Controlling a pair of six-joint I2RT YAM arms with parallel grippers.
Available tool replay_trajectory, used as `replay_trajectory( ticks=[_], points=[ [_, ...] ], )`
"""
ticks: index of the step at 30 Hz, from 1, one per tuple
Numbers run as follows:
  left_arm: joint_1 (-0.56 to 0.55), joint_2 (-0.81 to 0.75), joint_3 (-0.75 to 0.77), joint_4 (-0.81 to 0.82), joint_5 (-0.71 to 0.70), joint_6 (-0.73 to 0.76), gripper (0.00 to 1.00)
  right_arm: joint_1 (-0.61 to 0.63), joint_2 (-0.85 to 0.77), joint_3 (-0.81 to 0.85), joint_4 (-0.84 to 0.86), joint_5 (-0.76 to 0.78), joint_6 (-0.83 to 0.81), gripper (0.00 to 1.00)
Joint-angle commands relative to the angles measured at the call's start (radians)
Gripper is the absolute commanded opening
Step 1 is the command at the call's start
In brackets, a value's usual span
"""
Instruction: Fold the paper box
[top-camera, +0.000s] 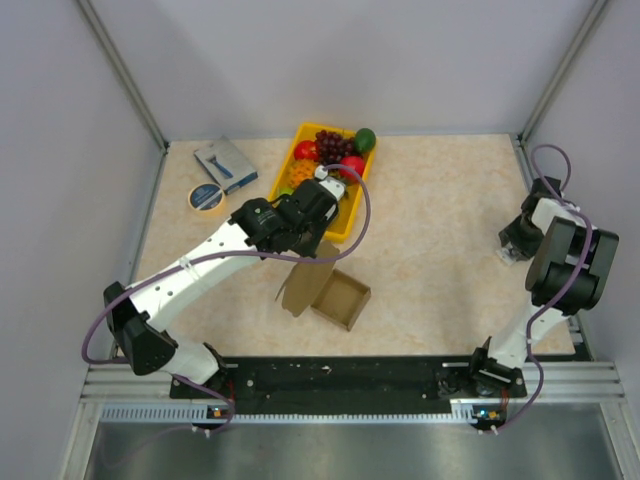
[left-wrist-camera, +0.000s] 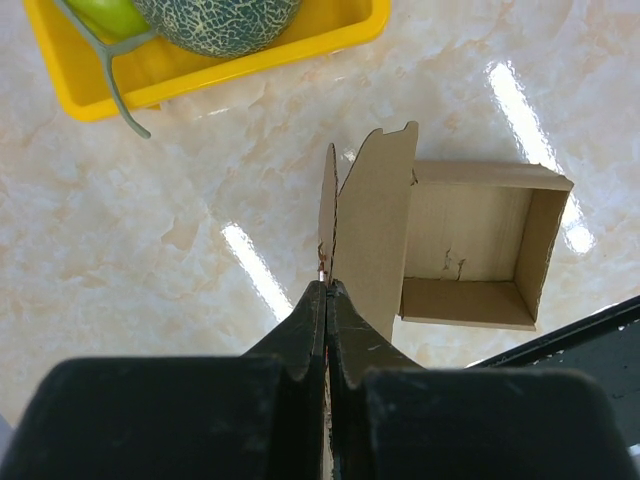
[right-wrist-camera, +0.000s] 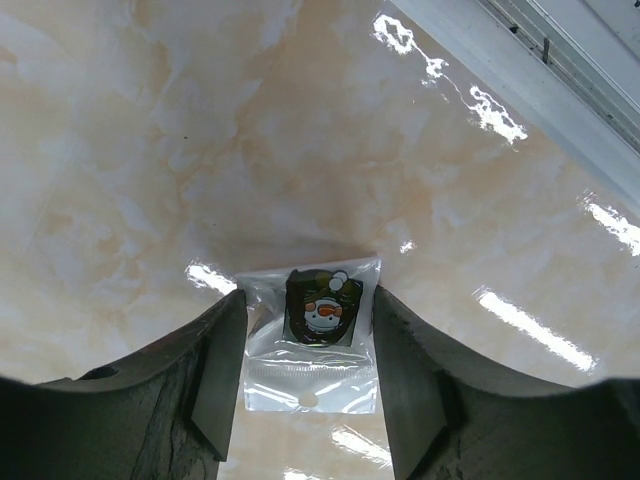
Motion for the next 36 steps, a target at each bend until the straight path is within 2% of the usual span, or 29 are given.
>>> replay_trajectory(
  ticks=[1, 9, 13, 18, 20, 22, 23, 25, 26, 28, 29, 33, 36],
  points=[
    [0.003, -0.019, -0.002, 0.036, -0.014, -0.026, 0.0, -0.005, -0.03, -0.066, 0.026, -0.06, -0.013, 0.5],
    [0.004, 0.005, -0.021, 0.033, -0.04, -0.066, 0.0, 0.113, -0.114, -0.128, 0.083, -0.079, -0.015, 0.42],
    [0.004, 0.021, -0.012, 0.026, -0.062, -0.079, 0.0, 0.182, -0.182, -0.157, 0.095, -0.068, -0.022, 0.42],
    [0.003, 0.054, 0.001, 0.029, -0.079, -0.085, 0.0, 0.287, -0.297, -0.207, 0.099, -0.132, -0.05, 0.42],
    [0.004, 0.076, 0.019, 0.025, -0.08, -0.088, 0.0, 0.366, -0.384, -0.218, 0.103, -0.174, -0.082, 0.42],
    [0.004, 0.083, 0.015, 0.036, -0.067, -0.082, 0.0, 0.44, -0.482, -0.231, 0.101, -0.296, -0.102, 0.41],
    [0.004, 0.085, 0.012, 0.039, -0.07, -0.083, 0.0, 0.544, -0.519, -0.237, 0.101, -0.323, -0.107, 0.41],
    [0.004, 0.083, 0.004, 0.051, -0.079, -0.091, 0.0, 0.671, -0.615, -0.247, 0.122, -0.396, -0.107, 0.41],
    [0.004, 0.082, 0.002, 0.054, -0.082, -0.092, 0.0, 0.796, -0.646, -0.254, 0.132, -0.406, -0.082, 0.42],
    [0.003, 0.08, 0.007, 0.054, -0.085, -0.108, 0.0, 0.921, -0.691, -0.279, 0.223, -0.4, -0.055, 0.42],
    [0.003, 0.08, 0.005, 0.055, -0.082, -0.114, 0.0, 1.022, -0.723, -0.324, 0.269, -0.398, -0.021, 0.43],
    [0.004, 0.087, 0.009, 0.066, -0.042, -0.147, 0.0, 1.173, -0.727, -0.479, 0.516, -0.389, 0.045, 0.44],
    [0.004, 0.096, 0.025, 0.053, -0.01, -0.169, 0.0, 1.229, -0.652, -0.494, 0.578, -0.358, 0.056, 0.45]
  ],
)
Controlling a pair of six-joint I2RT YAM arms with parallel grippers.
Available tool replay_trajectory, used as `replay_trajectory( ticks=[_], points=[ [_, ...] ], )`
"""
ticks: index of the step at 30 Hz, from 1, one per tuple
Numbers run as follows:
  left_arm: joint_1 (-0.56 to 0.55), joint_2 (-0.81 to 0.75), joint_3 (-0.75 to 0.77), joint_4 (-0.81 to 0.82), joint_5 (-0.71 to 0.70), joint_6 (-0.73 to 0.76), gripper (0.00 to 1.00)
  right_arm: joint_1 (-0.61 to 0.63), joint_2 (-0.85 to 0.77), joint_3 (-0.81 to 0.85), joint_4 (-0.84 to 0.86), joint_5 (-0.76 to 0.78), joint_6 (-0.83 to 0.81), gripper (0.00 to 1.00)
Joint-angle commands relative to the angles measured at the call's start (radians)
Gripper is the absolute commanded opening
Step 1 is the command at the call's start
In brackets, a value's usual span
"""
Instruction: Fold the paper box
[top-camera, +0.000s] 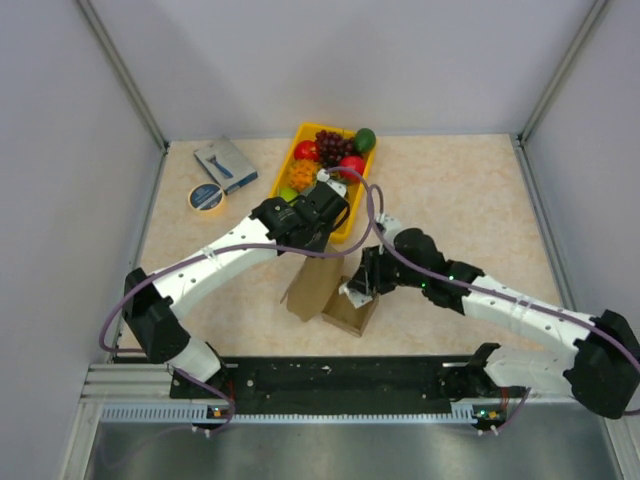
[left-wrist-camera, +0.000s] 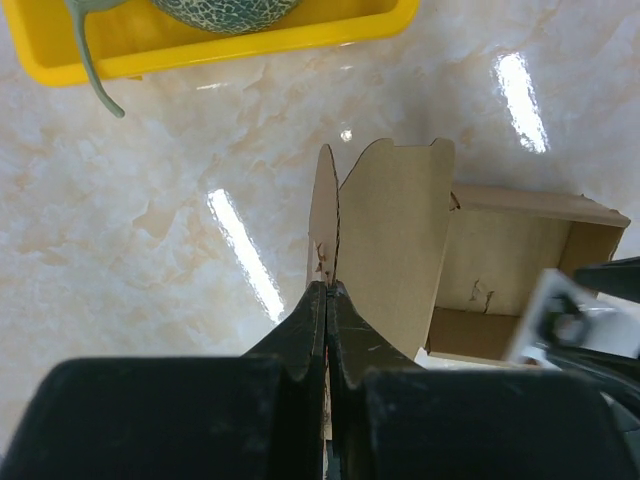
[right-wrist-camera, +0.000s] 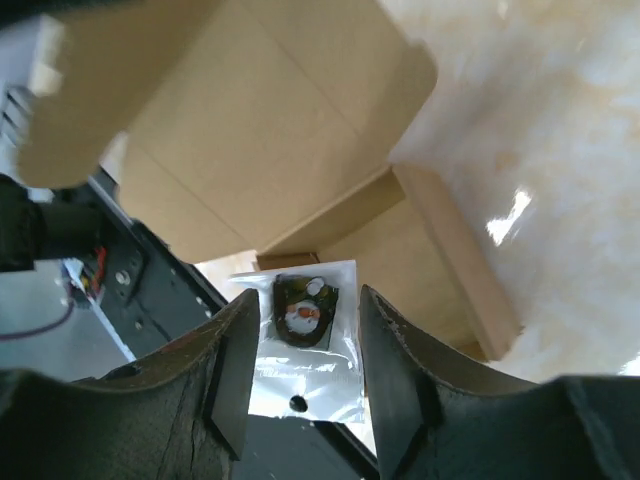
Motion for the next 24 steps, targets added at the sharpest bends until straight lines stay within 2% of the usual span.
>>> replay_trajectory(
  ticks=[1, 7, 10, 11, 12, 13, 14, 16, 17, 20, 24],
  points=[
    [0.003, 0.005, 0.044, 0.017, 0.044, -0.053, 0.0, 0.071, 0.096, -0.045, 0.176, 0.037, 0.058, 0.45],
    [0.001, 0.003, 0.056, -0.006, 0.059, -0.079, 0.0, 0.08, 0.116, -0.06, 0.16, 0.045, 0.059, 0.52],
    [0.001, 0.0, 0.068, -0.018, 0.072, -0.077, 0.0, 0.077, 0.036, -0.063, 0.094, 0.119, 0.061, 0.63],
    [0.001, -0.003, 0.07, -0.02, 0.078, -0.062, 0.0, 0.056, 0.007, -0.06, 0.075, 0.131, 0.051, 0.71],
    [0.001, -0.011, 0.07, -0.02, 0.093, -0.05, 0.0, 0.025, -0.019, -0.062, 0.055, 0.111, 0.048, 0.73],
    [0.001, -0.014, 0.07, -0.015, 0.102, -0.034, 0.0, -0.012, -0.056, -0.066, 0.029, 0.082, 0.042, 0.75],
    [0.001, -0.018, 0.071, -0.012, 0.113, 0.002, 0.0, -0.122, -0.068, -0.077, 0.015, -0.008, 0.033, 0.76],
    [0.001, -0.026, 0.08, 0.006, 0.154, 0.042, 0.0, -0.239, -0.073, -0.109, 0.031, -0.138, 0.024, 0.76],
    [0.001, -0.028, 0.084, 0.016, 0.173, 0.082, 0.0, -0.339, -0.059, -0.136, 0.041, -0.26, 0.022, 0.75],
    [0.001, -0.031, 0.104, 0.04, 0.252, 0.146, 0.0, -0.388, -0.024, -0.19, 0.123, -0.408, 0.009, 0.74],
    [0.001, -0.044, 0.111, 0.075, 0.381, 0.208, 0.01, -0.388, 0.023, -0.206, 0.257, -0.488, -0.115, 0.74]
  ],
)
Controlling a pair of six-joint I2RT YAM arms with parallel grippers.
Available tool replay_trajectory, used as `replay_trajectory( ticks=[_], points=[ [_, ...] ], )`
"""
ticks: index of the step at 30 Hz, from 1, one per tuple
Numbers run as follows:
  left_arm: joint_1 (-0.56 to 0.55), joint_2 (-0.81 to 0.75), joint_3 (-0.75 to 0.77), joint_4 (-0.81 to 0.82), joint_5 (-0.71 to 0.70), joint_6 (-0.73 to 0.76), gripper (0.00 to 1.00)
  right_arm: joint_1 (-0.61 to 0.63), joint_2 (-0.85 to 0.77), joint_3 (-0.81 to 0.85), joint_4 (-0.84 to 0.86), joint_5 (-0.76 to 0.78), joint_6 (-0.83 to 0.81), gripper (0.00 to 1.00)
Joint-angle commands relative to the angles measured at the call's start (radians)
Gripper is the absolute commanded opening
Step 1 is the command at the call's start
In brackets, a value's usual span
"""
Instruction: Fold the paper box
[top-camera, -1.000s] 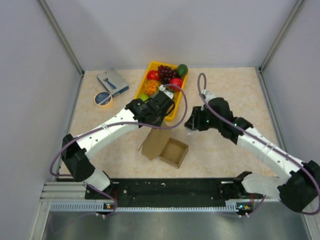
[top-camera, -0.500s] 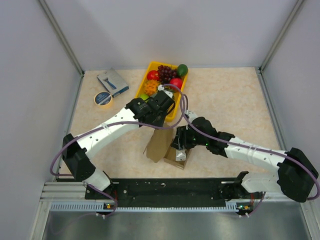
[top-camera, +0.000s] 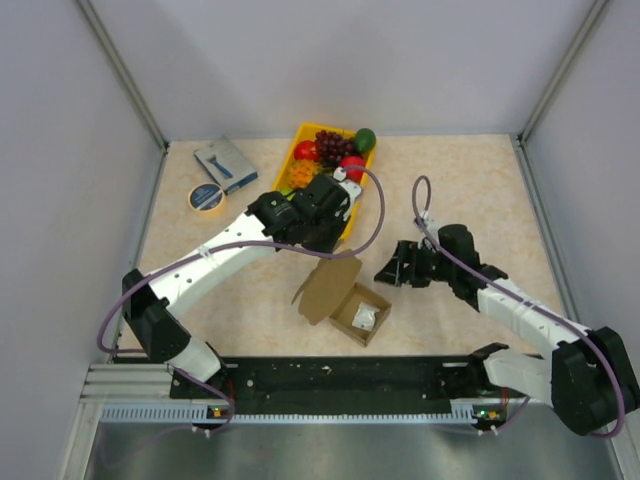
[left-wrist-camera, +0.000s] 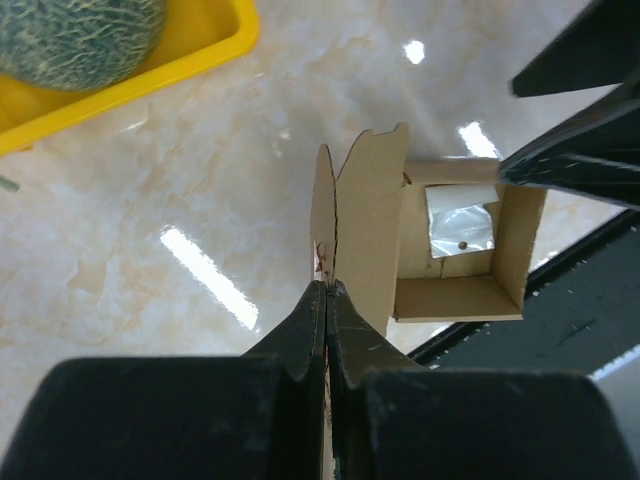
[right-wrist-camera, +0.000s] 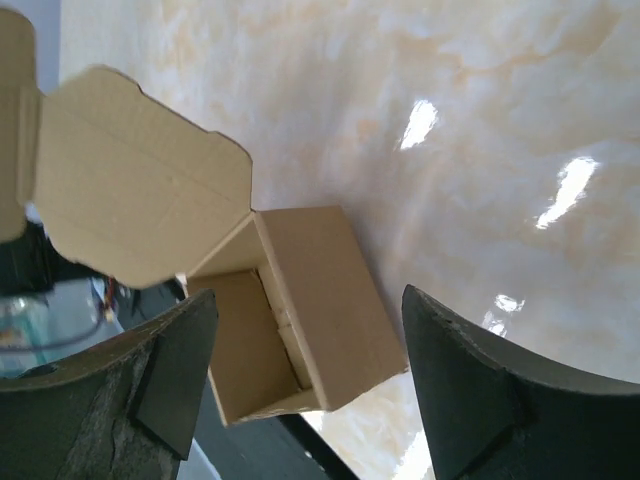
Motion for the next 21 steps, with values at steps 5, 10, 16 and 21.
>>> replay_trajectory(
  ticks=[5, 10, 16, 21],
  points=[
    [0.001, -0.072, 0.032, 0.101, 0.237, 0.185, 0.03, 0.001, 0.119, 0.05, 0.301, -0.318, -0.243, 0.73],
    [-0.001, -0.071, 0.032, 0.095, 0.248, 0.245, 0.03, 0.001, 0.172, 0.064, 0.356, -0.375, -0.381, 0.73],
    [0.001, -0.074, 0.044, 0.092, 0.254, 0.289, 0.04, 0.016, 0.254, 0.167, 0.372, -0.481, -0.407, 0.67],
    [0.001, -0.067, 0.057, 0.098, 0.253, 0.295, 0.06, 0.038, 0.246, 0.179, 0.354, -0.473, -0.429, 0.52]
  ],
)
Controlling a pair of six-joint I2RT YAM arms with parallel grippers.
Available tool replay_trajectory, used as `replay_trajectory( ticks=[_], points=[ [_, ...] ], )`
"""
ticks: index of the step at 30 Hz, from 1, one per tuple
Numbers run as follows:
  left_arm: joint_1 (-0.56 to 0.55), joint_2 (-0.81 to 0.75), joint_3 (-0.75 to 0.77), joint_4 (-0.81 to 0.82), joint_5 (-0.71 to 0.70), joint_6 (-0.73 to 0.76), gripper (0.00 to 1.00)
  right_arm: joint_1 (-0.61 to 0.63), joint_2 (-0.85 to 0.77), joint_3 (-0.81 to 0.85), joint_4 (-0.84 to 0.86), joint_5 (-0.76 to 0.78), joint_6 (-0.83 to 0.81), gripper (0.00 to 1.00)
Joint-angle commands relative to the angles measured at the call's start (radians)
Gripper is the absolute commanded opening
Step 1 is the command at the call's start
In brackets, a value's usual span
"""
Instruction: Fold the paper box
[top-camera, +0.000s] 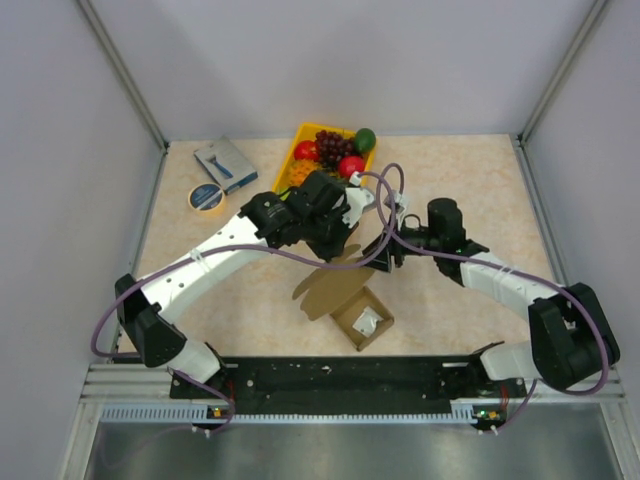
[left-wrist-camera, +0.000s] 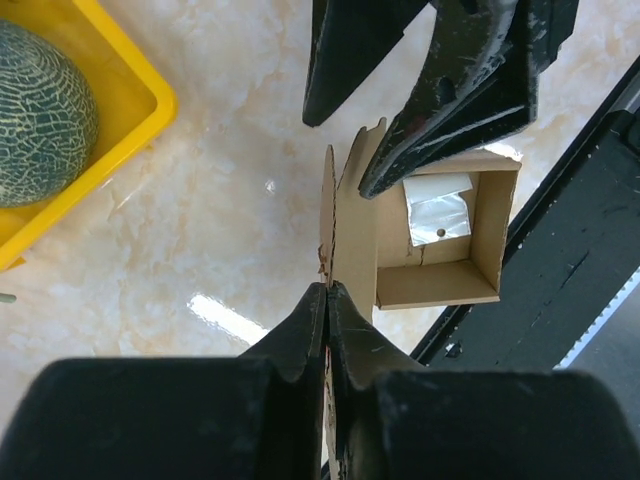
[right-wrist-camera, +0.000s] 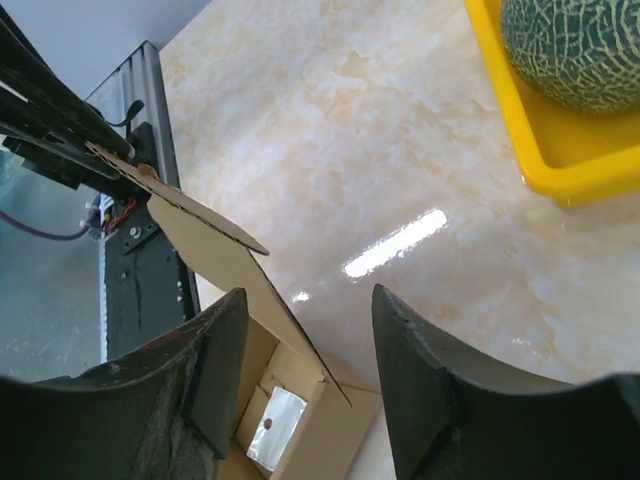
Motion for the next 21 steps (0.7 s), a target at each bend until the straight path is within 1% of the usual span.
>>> replay_trajectory(
  ticks=[1, 2, 3, 5, 6, 7, 8, 9, 10, 11, 12, 13, 14, 15, 16, 17, 18, 19, 21],
  points=[
    [0.001, -0.031, 0.056, 0.05, 0.011, 0.015, 0.1, 0.018, -0.02, 0.014, 0.063, -0.051, -0.036, 0.44],
    [0.004, -0.033, 0.06, 0.058, 0.01, 0.002, 0.13, 0.016, -0.029, 0.002, 0.107, -0.048, -0.028, 0.4],
    [0.006, -0.034, 0.06, 0.066, 0.023, -0.007, 0.15, 0.018, -0.033, -0.016, 0.124, -0.046, -0.013, 0.32],
    [0.019, -0.04, 0.06, 0.098, 0.047, -0.059, 0.21, 0.027, -0.034, -0.023, 0.141, -0.048, -0.01, 0.26],
    [0.024, -0.042, 0.062, 0.104, 0.049, -0.079, 0.23, 0.03, -0.037, -0.027, 0.14, -0.041, -0.019, 0.2],
    [0.038, -0.047, 0.069, 0.109, 0.046, -0.117, 0.25, 0.03, -0.04, -0.033, 0.139, -0.029, -0.019, 0.18],
    [0.045, -0.054, 0.072, 0.11, 0.034, -0.137, 0.34, 0.031, -0.048, -0.04, 0.156, -0.023, -0.021, 0.16],
    [0.052, -0.066, 0.072, 0.109, 0.023, -0.157, 0.38, 0.035, -0.063, -0.058, 0.167, -0.015, -0.015, 0.12],
    [0.067, -0.111, 0.047, 0.13, 0.018, -0.189, 0.43, 0.033, -0.071, -0.066, 0.176, 0.01, -0.013, 0.1],
    [0.076, -0.146, 0.021, 0.155, 0.0, -0.205, 0.52, 0.035, -0.077, -0.072, 0.185, 0.014, -0.013, 0.08],
    [0.085, -0.186, -0.013, 0.176, -0.015, -0.223, 0.59, 0.033, -0.083, -0.07, 0.179, 0.018, -0.013, 0.04],
    [0.101, -0.277, -0.097, 0.199, -0.038, -0.264, 0.63, 0.035, -0.085, -0.067, 0.16, 0.059, -0.013, 0.02],
    [0.105, -0.327, -0.146, 0.24, -0.102, -0.291, 0.68, 0.033, -0.086, -0.067, 0.152, 0.073, -0.007, 0.0],
    [0.104, -0.383, -0.209, 0.274, -0.117, -0.314, 0.74, 0.033, -0.102, -0.078, 0.167, 0.083, 0.022, 0.0],
    [0.104, -0.499, -0.36, 0.325, -0.152, -0.32, 0.75, 0.035, -0.112, -0.089, 0.178, 0.13, 0.048, 0.0],
    [0.105, -0.557, -0.431, 0.395, -0.169, -0.331, 0.78, 0.036, -0.126, -0.102, 0.19, 0.146, 0.073, 0.0],
    [0.105, -0.612, -0.499, 0.428, -0.183, -0.334, 0.79, 0.038, -0.143, -0.131, 0.21, 0.149, 0.102, 0.0],
    [0.104, -0.707, -0.609, 0.445, -0.186, -0.337, 0.79, 0.042, -0.192, -0.145, 0.207, 0.219, 0.114, 0.0],
    [0.105, -0.786, -0.702, 0.495, -0.201, -0.36, 0.78, 0.044, -0.235, -0.196, 0.222, 0.256, 0.133, 0.0]
  ],
)
